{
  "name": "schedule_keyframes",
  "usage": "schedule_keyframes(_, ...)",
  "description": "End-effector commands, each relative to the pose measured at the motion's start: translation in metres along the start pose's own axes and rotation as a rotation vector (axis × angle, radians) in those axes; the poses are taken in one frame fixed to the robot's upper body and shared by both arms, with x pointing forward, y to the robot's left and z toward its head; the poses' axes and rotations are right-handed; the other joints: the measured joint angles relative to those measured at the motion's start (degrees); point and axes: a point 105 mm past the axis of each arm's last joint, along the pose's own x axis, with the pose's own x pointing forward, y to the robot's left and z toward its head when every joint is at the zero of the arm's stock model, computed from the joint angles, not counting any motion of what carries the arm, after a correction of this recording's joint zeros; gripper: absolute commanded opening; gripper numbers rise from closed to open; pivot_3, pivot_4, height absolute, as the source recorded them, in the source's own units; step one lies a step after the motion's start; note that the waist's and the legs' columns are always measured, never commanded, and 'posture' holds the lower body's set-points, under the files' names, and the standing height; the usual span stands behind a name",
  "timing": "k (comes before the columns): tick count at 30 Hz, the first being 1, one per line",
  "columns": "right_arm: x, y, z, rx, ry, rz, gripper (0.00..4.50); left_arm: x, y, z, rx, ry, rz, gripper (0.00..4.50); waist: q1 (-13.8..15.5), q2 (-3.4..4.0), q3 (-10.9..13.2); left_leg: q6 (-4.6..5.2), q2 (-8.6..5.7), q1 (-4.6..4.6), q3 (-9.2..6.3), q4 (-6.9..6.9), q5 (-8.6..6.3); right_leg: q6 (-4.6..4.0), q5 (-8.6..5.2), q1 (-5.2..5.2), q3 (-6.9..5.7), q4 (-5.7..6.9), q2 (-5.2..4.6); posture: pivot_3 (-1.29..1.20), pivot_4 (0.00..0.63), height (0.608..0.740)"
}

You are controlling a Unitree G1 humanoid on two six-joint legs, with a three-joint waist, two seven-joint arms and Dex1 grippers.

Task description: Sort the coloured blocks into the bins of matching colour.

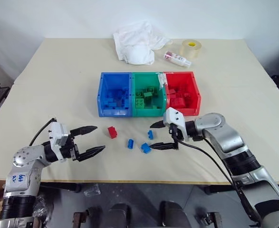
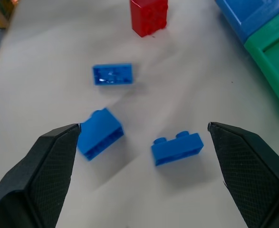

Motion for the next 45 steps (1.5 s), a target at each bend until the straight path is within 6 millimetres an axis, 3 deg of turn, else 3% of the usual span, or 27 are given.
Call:
schedule_keyframes(1, 0.006, -0.009, 0.004, -0.038, -0.010, 0.006, 4.48, -0.004, -0.004, 0.012, 0.039, -0.026, 0.013, 4.50, -0.27, 0.00, 0.00, 0.00, 0.00, 0.00, -0.01, -0.01, 0.00, 0.00, 0.00, 0.00, 0.00, 0.01, 0.00, 0.00, 0.150, 0.740)
schedule_keyframes(7, 0.013, -0.015, -0.005, -0.030, 0.004, 0.032, 4.48, -0.008, -0.009, 0.011, 0.035, -0.025, 0.037, 4.50, -1.05, 0.00, 0.00, 0.00, -0.02, 0.00, -0.11, -0.01, 0.00, 0.00, 0.00, 0.01, -0.04, 0.06, -0.01, 0.00, 0.150, 0.740)
schedule_keyframes(8, 0.014, -0.016, -0.005, -0.029, 0.002, 0.034, 4.31, -0.008, -0.009, 0.011, 0.035, -0.025, 0.039, 4.50, -1.13, 0.00, 0.00, -0.01, -0.02, 0.01, -0.12, -0.01, 0.00, 0.00, 0.00, 0.03, -0.07, 0.06, 0.00, 0.00, 0.150, 0.740)
schedule_keyframes(10, 0.014, -0.017, -0.008, -0.021, 0.001, 0.038, 3.95, -0.008, -0.010, 0.012, 0.035, -0.025, 0.045, 4.50, -1.22, 0.00, 0.00, -0.01, 0.00, 0.01, -0.12, -0.02, 0.00, 0.00, 0.00, 0.02, -0.08, 0.07, 0.00, 0.00, 0.150, 0.740)
schedule_keyframes(17, 0.014, -0.020, -0.010, -0.019, -0.008, 0.027, 1.58, -0.009, -0.008, 0.012, 0.035, -0.026, 0.054, 4.50, -1.27, 0.01, 0.00, -0.02, 0.00, 0.03, -0.13, -0.03, 0.00, -0.01, -0.01, 0.01, -0.08, 0.08, 0.00, 0.00, 0.150, 0.740)
schedule_keyframes(18, 0.014, -0.020, -0.009, -0.020, -0.009, 0.028, 1.42, -0.008, -0.008, 0.012, 0.036, -0.027, 0.053, 4.50, -1.26, 0.01, 0.00, -0.02, -0.01, 0.02, -0.13, -0.03, 0.00, -0.01, 0.00, 0.01, -0.08, 0.08, 0.00, 0.00, 0.150, 0.740)
schedule_keyframes(25, 0.010, -0.018, 0.007, -0.065, -0.051, 0.025, 1.42, -0.006, -0.005, 0.013, 0.041, -0.029, 0.045, 4.50, -1.23, 0.01, 0.00, -0.02, -0.01, 0.02, -0.13, -0.03, 0.00, -0.01, 0.00, 0.01, -0.08, 0.08, 0.00, 0.00, 0.150, 0.740)
schedule_keyframes(33, 0.006, -0.032, 0.085, -0.213, -0.207, -0.049, 1.42, -0.008, 0.000, 0.015, 0.058, -0.013, 0.018, 4.50, -1.31, 0.01, 0.00, -0.04, 0.00, 0.01, -0.13, -0.03, 0.00, -0.01, -0.01, -0.03, -0.09, 0.08, 0.01, 0.00, 0.150, 0.740)
schedule_keyframes(38, 0.023, -0.054, 0.126, -0.242, -0.268, -0.118, 1.42, -0.009, 0.010, 0.017, 0.075, -0.009, 0.017, 4.50, -1.91, 0.01, 0.00, -0.08, 0.01, 0.01, -0.15, -0.11, 0.01, -0.03, -0.02, -0.07, -0.14, 0.12, 0.02, 0.00, 0.150, 0.740)
schedule_keyframes(43, 0.053, -0.076, 0.148, -0.216, -0.294, -0.240, 1.42, -0.006, 0.010, 0.018, 0.084, -0.013, 0.005, 4.50, -2.93, 0.01, 0.00, -0.08, -0.04, 0.01, -0.28, -0.16, 0.01, -0.04, -0.02, -0.07, -0.18, 0.20, 0.01, 0.00, 0.150, 0.740)
schedule_keyframes(45, 0.065, -0.080, 0.151, -0.192, -0.293, -0.277, 2.16, -0.004, 0.008, 0.019, 0.089, -0.017, -0.001, 4.50, -3.24, 0.01, 0.00, -0.09, -0.04, 0.01, -0.32, -0.20, 0.01, -0.04, -0.02, -0.08, -0.19, 0.23, 0.02, 0.00, 0.150, 0.740)
